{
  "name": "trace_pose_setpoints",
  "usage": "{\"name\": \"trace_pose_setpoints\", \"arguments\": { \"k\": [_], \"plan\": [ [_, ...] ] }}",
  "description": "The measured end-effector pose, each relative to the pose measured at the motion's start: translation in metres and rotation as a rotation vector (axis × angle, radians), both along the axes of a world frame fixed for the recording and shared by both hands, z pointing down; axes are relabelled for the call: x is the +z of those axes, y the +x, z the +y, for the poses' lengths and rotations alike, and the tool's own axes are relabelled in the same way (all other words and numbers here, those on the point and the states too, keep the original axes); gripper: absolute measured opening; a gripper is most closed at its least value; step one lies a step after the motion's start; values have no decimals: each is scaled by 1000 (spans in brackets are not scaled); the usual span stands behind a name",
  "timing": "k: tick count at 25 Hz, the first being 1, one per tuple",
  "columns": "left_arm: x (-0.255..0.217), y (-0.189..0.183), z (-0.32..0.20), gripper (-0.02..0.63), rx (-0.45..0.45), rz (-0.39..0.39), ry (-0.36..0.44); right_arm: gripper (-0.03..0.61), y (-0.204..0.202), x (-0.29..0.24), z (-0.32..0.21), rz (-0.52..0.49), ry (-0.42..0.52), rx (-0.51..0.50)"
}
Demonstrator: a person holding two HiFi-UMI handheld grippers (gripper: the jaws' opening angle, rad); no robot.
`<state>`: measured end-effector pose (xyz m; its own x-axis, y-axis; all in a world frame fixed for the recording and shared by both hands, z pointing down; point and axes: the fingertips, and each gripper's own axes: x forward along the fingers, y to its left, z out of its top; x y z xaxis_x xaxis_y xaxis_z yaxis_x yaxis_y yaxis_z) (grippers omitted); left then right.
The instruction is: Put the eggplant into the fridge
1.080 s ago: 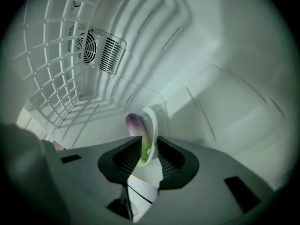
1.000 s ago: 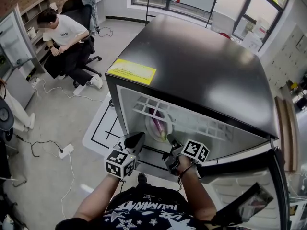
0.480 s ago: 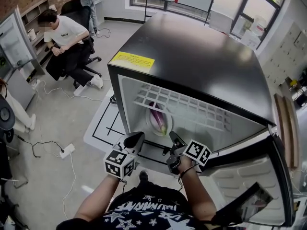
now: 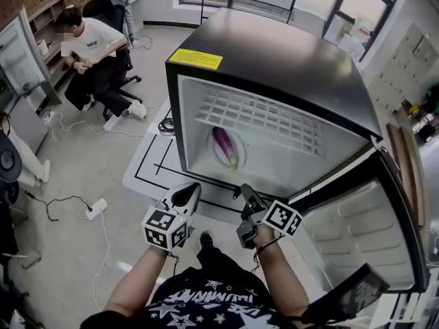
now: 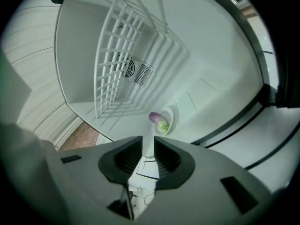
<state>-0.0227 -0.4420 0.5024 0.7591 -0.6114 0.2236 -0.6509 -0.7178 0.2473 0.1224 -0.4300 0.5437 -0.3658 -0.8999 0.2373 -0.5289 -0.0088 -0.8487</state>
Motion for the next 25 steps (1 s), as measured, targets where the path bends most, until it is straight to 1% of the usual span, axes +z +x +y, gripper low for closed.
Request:
{"name": "trace_pose_setpoints", "arguments": {
  "k": [4,5,10,11,14,15,20,25],
  "plan": [
    [-7,-4,28,9,23,0,10,79,-13,-4,30,-12,13,0],
    [-9,-6,35,9,28,0,13,52,-17,-6,36,-10,19,-5],
    [-6,-21,64,9,34,-10,12,46,-39,-11,64,2,43,-31],
    [-6,-23,70,9,32,-9,10,19,-42,-11,70,3,44,-33],
    [-8,-29,84,9,29,2,15,17,-50,-12,88,5,42,-35],
    [-8,-31,88,9,29,5,18,6,-54,-11,93,7,40,-38],
    [-6,-46,106,9,23,24,8,6,-69,-8,123,14,26,-48],
    [-5,-52,127,9,30,43,-2,6,-67,-11,147,32,21,-30]
  ]
}}
